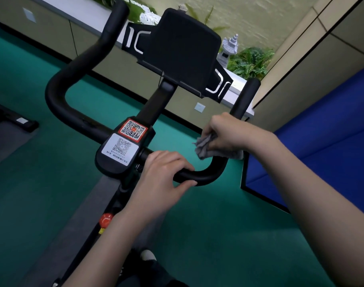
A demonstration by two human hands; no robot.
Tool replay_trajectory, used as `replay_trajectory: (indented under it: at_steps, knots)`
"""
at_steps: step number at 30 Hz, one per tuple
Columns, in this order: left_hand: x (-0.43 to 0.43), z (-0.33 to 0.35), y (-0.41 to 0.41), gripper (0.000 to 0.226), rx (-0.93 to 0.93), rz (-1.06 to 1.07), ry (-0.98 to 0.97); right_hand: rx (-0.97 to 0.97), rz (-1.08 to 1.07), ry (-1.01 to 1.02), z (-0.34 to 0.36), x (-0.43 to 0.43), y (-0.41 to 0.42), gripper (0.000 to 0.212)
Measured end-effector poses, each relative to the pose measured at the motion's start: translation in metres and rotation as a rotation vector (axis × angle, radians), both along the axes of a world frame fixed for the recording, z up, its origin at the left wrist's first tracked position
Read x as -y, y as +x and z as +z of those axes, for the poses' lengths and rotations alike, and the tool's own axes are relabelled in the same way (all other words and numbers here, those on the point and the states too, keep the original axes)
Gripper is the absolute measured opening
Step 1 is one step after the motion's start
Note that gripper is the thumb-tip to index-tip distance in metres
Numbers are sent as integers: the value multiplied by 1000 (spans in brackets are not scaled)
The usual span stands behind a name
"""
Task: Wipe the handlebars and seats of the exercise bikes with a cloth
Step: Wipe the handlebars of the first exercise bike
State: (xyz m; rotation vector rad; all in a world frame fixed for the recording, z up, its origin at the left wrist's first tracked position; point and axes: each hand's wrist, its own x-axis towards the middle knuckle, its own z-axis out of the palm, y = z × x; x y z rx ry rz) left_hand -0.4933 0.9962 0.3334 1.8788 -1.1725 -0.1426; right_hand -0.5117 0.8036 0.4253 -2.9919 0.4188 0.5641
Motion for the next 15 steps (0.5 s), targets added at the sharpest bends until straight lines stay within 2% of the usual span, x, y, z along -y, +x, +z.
replay_trajectory:
  at_steps: [2, 4, 7, 10, 12, 15]
  knots:
    - [0, 0, 0, 20, 1, 6, 6, 164, -44, -59, 2, 8, -6, 13]
    - [-1, 0, -1, 20, 8, 16, 15, 434, -137, -98, -1, 14, -19, 16]
    - [1, 2, -6, 25, 43, 62, 27, 974, -410, 68, -20, -4, -57, 17]
    - [10, 8, -15, 34, 113, 125, 68, 1401, -835, 330, -59, -47, -91, 16]
    - [19, 12, -20, 35, 144, 124, 92, 1507, -993, 460, -84, -74, -96, 24]
    - [34, 17, -27, 36, 160, 119, 125, 1580, -1077, 574, -100, -84, -87, 34]
